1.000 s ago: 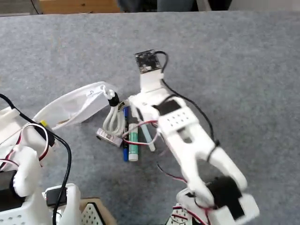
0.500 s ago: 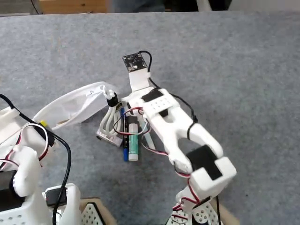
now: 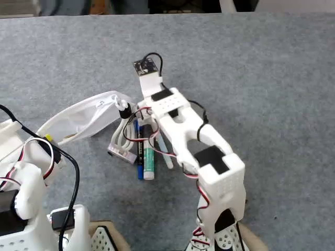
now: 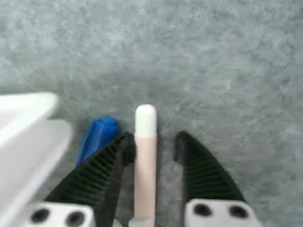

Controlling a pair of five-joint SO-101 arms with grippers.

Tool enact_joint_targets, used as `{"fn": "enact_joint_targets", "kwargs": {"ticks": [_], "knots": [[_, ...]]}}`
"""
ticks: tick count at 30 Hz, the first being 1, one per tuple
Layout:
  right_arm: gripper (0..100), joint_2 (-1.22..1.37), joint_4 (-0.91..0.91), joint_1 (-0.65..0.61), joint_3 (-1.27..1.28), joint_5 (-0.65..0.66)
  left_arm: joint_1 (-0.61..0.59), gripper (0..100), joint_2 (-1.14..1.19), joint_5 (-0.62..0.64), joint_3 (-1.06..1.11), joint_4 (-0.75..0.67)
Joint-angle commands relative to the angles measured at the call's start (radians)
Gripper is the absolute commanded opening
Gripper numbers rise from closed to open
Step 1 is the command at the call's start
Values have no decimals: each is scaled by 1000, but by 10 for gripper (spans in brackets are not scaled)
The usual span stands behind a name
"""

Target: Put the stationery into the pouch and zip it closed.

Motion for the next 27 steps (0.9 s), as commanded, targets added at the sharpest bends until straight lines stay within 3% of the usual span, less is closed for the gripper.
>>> {"fn": "enact_joint_targets", "kwargs": {"ticks": [1,12,23,27], "knots": [[13,22,23,-11,-74,-3,-12,29,3,6,-7,5],[12,-50,123,-6,-84,-2,-12,29,3,6,-5,5],[12,-601,187,161,-76,-2,-12,29,3,6,-5,5],[12,-812,178,127,-74,0,-12,29,3,6,-5,5]]}}
